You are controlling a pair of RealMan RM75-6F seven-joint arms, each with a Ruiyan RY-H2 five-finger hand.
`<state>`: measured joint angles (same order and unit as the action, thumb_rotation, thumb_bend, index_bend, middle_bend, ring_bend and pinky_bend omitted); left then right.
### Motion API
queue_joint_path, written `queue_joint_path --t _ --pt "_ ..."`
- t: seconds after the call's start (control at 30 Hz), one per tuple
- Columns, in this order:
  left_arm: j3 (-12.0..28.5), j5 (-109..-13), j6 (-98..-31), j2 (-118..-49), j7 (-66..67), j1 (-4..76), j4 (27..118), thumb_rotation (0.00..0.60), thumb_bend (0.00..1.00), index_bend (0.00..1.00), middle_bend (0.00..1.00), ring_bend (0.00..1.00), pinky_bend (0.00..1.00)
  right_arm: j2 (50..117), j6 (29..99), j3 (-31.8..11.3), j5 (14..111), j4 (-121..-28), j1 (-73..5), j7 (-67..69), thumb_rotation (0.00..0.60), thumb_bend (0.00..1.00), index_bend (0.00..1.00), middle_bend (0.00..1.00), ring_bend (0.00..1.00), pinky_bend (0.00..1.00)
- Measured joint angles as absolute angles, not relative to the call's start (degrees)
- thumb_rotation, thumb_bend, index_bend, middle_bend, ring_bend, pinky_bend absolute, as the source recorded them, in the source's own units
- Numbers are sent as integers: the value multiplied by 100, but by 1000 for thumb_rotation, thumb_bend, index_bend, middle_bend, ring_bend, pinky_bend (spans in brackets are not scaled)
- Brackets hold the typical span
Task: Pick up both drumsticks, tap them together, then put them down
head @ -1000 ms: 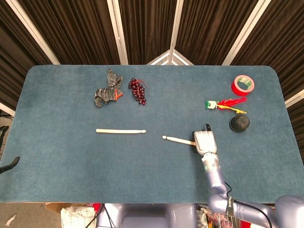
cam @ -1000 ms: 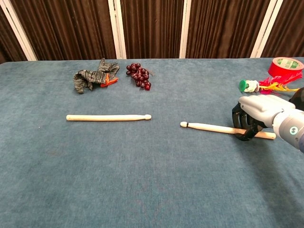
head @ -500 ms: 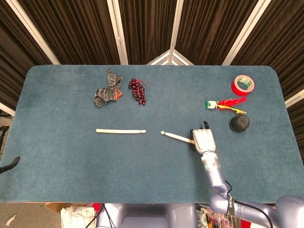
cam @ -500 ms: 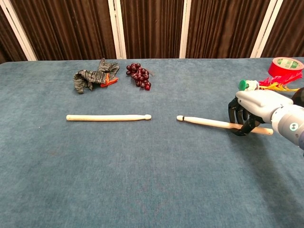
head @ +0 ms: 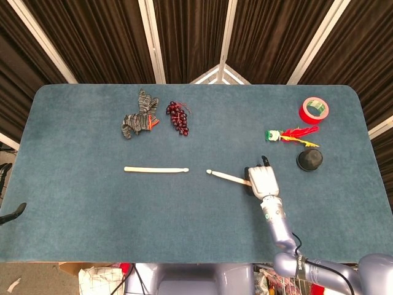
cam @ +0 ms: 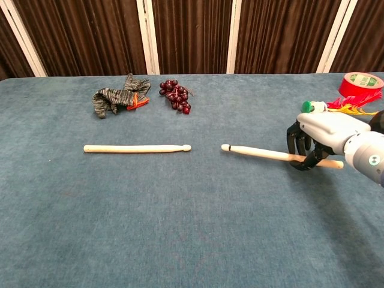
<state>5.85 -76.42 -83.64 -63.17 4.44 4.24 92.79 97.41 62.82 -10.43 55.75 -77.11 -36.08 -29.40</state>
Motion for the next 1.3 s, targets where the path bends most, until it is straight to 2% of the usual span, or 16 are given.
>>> queue_joint_path --t 0.3,0.63,0.93,1.3 --pt "575 -7721 -8402 -6326 392 423 9254 600 325 89 71 0 0 9462 6301 -1100 6189 -7874 -3502 -1952 600 480 704 610 433 91" --pt "596 -7629 -8312 -6330 618 481 9370 600 325 90 105 0 0 8917 6421 -1127 6529 -8394 -3342 -1654 600 480 709 610 433 91" --pt "773 -7217 -7875 -6162 962 752 9780 600 324 115 149 0 0 8496 6524 -1154 6816 -8836 -3250 -1393 600 480 713 610 432 91" --pt "1097 -6415 -7029 -6097 1950 1549 10405 600 323 184 201 0 0 8062 6663 -1183 6971 -9243 -3118 -1261 600 480 713 610 433 91"
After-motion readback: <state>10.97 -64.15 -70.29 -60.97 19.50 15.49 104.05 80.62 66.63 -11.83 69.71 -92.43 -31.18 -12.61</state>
